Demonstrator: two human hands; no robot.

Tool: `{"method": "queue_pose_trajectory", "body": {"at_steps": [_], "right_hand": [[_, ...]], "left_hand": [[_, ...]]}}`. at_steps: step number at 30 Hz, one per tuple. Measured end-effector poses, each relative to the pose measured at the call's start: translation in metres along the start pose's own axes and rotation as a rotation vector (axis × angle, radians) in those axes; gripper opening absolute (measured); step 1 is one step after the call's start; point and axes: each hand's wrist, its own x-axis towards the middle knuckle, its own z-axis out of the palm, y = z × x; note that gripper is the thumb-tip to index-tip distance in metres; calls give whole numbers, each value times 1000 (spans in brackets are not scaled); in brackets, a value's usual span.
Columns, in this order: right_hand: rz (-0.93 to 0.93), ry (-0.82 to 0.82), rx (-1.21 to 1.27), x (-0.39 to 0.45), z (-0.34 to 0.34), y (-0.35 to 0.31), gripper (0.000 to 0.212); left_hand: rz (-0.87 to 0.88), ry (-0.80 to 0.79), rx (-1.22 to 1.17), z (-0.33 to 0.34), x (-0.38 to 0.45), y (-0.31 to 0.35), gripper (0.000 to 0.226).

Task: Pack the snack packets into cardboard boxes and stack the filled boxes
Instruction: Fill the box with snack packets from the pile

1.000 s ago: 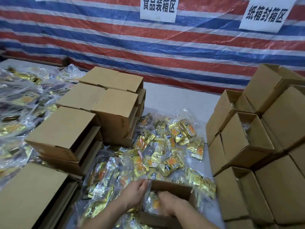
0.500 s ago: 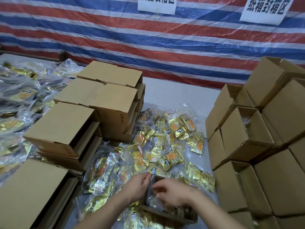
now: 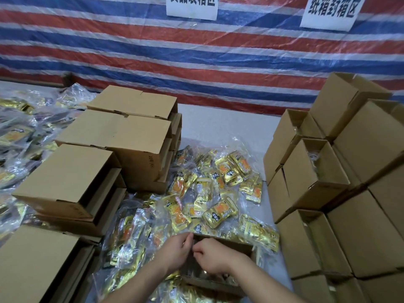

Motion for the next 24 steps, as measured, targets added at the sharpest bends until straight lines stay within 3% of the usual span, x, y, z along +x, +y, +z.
{"method": "queue_pose_trajectory", "body": {"at_steps": [8, 13, 18, 20, 24], "right_hand": [[118, -14, 121, 6, 12, 6, 32], [128, 55, 42, -21, -12, 21, 32], [255, -114, -183, -34, -12, 42, 21], [276, -116, -183, -29, -9, 39, 28], [260, -78, -163, -30, -12, 36, 20]], "left_hand": [[-11, 1, 12, -2, 1, 2, 38], [1, 0, -7, 0, 0, 5, 32], [-24, 4, -90, 6, 1, 7, 28], [-30, 15, -83, 8, 3, 9, 27], [-31, 35, -53, 6, 7, 8, 28]]}}
